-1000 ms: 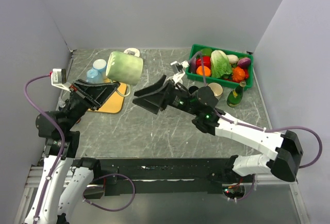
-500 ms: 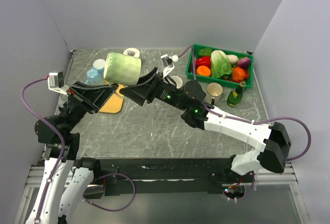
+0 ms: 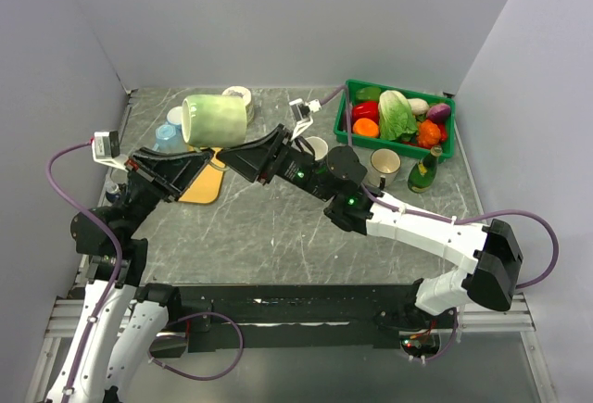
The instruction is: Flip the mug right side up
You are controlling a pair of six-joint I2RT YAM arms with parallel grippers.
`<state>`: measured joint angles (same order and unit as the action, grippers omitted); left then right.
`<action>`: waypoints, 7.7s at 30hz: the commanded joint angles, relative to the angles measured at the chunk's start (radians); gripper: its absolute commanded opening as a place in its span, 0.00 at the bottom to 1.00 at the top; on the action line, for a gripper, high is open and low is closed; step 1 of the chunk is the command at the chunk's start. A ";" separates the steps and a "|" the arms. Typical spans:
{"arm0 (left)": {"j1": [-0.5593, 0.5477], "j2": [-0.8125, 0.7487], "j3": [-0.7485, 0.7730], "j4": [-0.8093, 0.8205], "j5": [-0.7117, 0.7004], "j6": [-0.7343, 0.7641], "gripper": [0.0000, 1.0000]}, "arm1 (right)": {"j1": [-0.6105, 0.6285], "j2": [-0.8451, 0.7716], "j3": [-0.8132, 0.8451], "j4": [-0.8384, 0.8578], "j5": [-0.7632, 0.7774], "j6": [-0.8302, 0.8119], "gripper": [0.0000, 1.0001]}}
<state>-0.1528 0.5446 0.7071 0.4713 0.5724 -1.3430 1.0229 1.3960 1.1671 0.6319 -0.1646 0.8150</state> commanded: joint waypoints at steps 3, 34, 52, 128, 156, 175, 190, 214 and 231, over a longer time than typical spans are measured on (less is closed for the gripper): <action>-0.017 0.000 0.026 0.074 0.075 0.019 0.01 | -0.001 0.005 0.055 0.035 0.031 -0.042 0.24; -0.021 0.140 0.328 -0.951 -0.213 0.712 0.96 | -0.033 -0.095 0.155 -0.727 0.568 -0.755 0.00; -0.021 0.189 0.439 -1.091 -0.557 0.736 0.96 | -0.035 0.504 0.569 -1.152 0.935 -0.895 0.00; 0.012 0.747 0.584 -0.941 -0.672 1.110 0.96 | -0.122 0.025 0.113 -1.126 0.445 -0.482 0.92; 0.329 1.048 0.327 -0.392 -0.568 1.191 0.96 | -0.122 -0.140 -0.158 -1.009 0.349 -0.413 0.96; 0.331 1.166 0.367 -0.310 -0.499 1.433 0.99 | -0.121 -0.029 -0.093 -1.087 0.283 -0.361 0.95; 0.328 1.152 0.328 -0.324 -0.440 1.410 0.64 | -0.096 -0.028 -0.109 -1.045 0.188 -0.332 0.92; 0.251 1.155 0.304 -0.339 -0.569 1.418 0.46 | -0.057 -0.043 -0.092 -1.072 0.215 -0.310 0.91; 0.234 1.170 0.330 -0.355 -0.625 1.391 0.22 | -0.029 -0.042 -0.067 -1.110 0.246 -0.307 0.90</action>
<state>0.0902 1.7306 1.0142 0.0834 -0.0505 0.0635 0.9817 1.3769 1.0485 -0.4576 0.0425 0.5018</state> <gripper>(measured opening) 0.283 0.906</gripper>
